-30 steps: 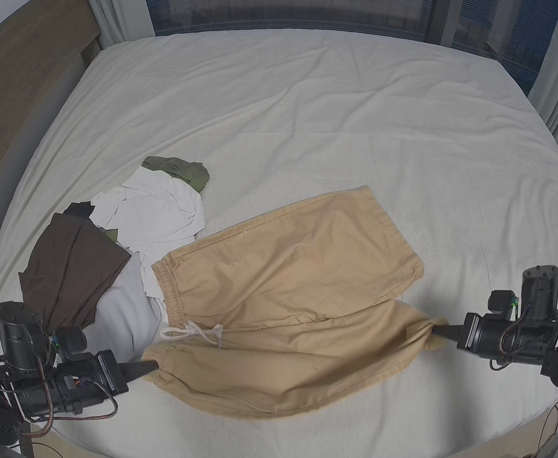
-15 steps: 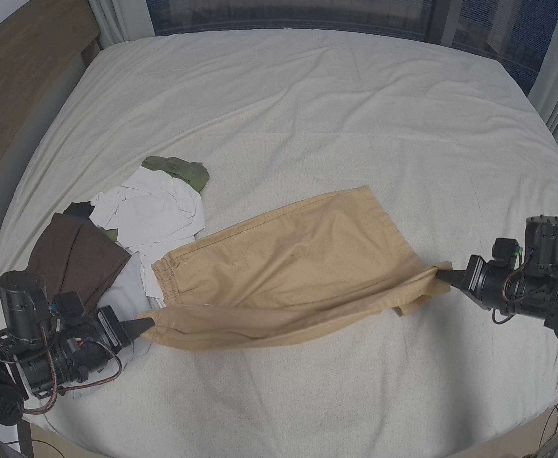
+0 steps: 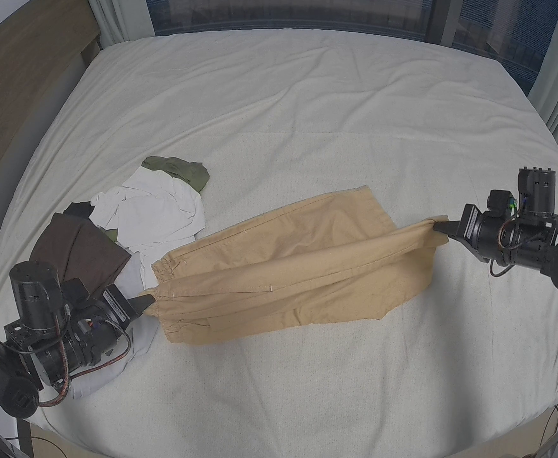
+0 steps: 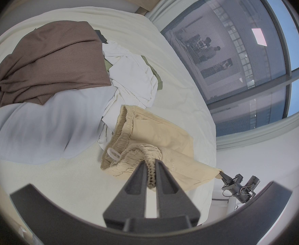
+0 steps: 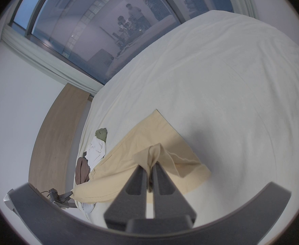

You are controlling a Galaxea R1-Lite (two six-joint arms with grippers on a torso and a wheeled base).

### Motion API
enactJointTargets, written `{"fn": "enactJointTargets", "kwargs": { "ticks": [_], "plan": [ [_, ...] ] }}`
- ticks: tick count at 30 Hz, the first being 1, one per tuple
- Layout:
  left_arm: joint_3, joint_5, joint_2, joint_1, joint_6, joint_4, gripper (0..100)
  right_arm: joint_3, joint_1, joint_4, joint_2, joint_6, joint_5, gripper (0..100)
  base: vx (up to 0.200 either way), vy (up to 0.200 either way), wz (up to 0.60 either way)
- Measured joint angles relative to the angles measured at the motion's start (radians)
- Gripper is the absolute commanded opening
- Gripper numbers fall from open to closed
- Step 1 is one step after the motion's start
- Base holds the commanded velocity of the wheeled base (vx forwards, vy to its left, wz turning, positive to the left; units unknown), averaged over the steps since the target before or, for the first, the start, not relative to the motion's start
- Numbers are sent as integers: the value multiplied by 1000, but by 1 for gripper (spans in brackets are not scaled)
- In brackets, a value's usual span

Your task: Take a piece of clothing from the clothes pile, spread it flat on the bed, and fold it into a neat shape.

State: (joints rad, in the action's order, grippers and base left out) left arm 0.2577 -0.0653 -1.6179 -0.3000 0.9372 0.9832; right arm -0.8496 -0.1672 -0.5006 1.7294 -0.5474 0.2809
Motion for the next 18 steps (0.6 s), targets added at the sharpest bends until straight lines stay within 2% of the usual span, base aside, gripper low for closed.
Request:
{"fn": "enactJointTargets", "kwargs": {
  "ticks": [18],
  "plan": [
    [95, 67, -105, 13, 78, 29, 0, -217, -30, 0, 177, 10, -1, 0, 0, 0, 0]
  ]
}}
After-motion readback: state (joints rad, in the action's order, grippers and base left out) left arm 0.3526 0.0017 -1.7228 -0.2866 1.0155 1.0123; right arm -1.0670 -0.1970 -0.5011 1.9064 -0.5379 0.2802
